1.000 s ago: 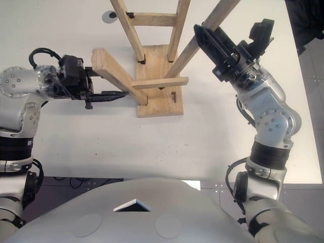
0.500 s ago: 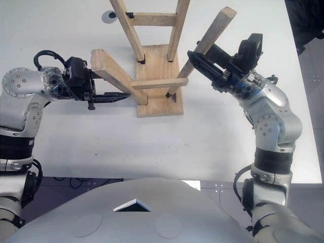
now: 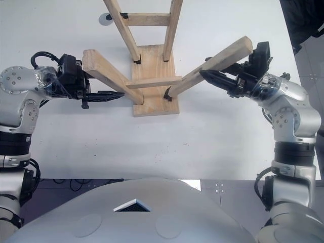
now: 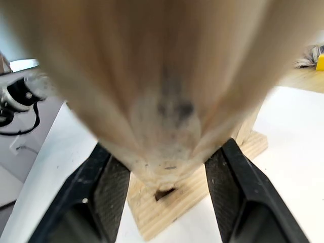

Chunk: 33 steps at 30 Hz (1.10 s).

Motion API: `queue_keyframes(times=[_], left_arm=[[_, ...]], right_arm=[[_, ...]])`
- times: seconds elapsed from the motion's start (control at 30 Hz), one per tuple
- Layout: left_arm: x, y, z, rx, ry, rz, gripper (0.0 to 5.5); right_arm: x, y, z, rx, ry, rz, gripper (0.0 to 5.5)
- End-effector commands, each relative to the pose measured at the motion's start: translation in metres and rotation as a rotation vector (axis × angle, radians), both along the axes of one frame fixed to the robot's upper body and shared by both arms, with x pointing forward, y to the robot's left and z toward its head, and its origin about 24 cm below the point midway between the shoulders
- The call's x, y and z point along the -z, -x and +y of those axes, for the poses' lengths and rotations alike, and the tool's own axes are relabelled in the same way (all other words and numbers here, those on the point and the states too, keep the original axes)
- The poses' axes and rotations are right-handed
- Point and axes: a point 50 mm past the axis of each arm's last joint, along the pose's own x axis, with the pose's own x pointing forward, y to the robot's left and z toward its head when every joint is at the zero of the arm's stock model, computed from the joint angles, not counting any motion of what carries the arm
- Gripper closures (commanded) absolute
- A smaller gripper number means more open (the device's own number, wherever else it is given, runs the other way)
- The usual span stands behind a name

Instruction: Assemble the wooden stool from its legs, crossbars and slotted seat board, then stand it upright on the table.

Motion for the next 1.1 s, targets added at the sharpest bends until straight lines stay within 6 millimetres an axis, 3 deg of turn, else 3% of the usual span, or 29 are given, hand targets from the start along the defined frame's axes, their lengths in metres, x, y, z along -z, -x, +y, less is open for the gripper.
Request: queue_keyframes(times=[0.03, 0.2, 0.47, 0.6, 0.83, 1.1], left_arm=[[0.010, 0.004, 0.007, 0.063, -0.039, 0.102, 3.49], [0.011, 0.006, 0.007, 0.066, -0.035, 0.105, 3.49], [0.010, 0.009, -0.004, 0.094, -0.028, 0.073, 3.49], [0.010, 0.014, -0.008, 0.116, -0.024, 0.071, 3.49], [0.014, 0.017, -0.010, 0.133, -0.060, 0.065, 3.49], [-0.003, 0.012, -0.029, 0.195, -0.175, 0.053, 3.49]], right_arm=[[0.023, 0.008, -0.019, -0.051, 0.342, 0.074, 3.47], [0.011, 0.002, -0.010, -0.208, 0.466, -0.030, 3.47], [-0.011, -0.023, 0.029, -0.381, 0.524, -0.123, 3.47], [-0.020, -0.033, 0.038, -0.392, 0.523, -0.149, 3.47], [-0.019, -0.042, 0.034, -0.321, 0.504, -0.120, 3.47], [-0.031, -0.039, 0.059, -0.374, 0.482, -0.165, 3.47]])
